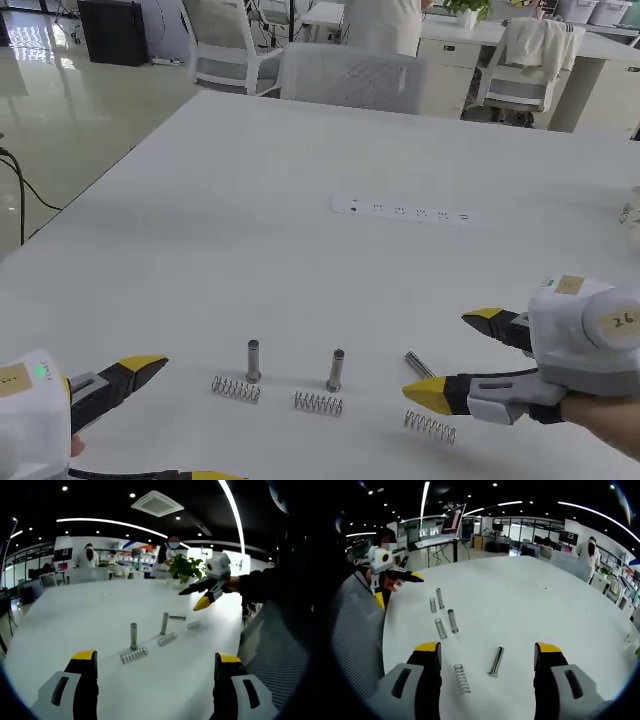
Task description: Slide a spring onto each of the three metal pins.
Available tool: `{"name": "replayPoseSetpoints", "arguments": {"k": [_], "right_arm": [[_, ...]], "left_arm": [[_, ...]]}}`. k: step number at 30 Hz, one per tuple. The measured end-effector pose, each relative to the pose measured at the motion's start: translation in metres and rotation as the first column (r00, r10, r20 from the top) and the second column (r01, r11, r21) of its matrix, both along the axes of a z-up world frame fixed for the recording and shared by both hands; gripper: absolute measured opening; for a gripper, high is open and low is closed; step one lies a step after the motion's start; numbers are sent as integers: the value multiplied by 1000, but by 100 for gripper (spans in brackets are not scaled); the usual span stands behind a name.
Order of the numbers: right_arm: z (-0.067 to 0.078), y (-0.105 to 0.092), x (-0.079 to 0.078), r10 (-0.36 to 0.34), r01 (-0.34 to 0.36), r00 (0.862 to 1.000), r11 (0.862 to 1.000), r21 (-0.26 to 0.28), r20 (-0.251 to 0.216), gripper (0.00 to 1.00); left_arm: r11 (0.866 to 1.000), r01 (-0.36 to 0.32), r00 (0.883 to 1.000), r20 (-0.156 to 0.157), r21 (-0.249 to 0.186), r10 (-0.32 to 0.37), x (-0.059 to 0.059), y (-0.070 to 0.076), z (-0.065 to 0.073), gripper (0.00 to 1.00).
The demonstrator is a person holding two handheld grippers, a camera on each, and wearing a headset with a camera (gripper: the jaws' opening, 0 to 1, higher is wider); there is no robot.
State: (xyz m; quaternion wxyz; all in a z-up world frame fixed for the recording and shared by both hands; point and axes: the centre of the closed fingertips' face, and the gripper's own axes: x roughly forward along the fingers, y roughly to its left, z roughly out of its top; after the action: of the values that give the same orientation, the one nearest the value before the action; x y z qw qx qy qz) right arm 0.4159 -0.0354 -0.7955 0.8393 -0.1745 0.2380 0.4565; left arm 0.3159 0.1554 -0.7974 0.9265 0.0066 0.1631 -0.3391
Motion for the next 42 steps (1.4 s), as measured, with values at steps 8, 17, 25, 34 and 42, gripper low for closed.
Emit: {"name": "replayPoseSetpoints", "arguments": {"k": [8, 17, 25, 34, 42], "right_arm": [[-5, 0, 12, -28, 27, 1000, 999, -37, -11, 70], [-15, -4, 19, -60, 57, 998, 995, -80, -37, 64], [-24, -6, 23, -87, 79, 994, 990, -112, -66, 58], [-32, -6, 28, -115, 101, 989, 984, -150, -89, 51], [-39, -1, 30, -131, 107, 983, 978, -179, -126, 38]], "left_arm": [[1000, -1, 1000, 2, 1, 1, -1, 1, 0, 94], [1000, -3, 1000, 5, -2, 3, 0, 2, 1, 94], [1000, -4, 1000, 3, -4, 4, -1, 2, 0, 94], [1000, -5, 1000, 3, -7, 5, 0, 3, -1, 94], [1000, -6, 1000, 2, -9, 6, 0, 3, -1, 94]]}}
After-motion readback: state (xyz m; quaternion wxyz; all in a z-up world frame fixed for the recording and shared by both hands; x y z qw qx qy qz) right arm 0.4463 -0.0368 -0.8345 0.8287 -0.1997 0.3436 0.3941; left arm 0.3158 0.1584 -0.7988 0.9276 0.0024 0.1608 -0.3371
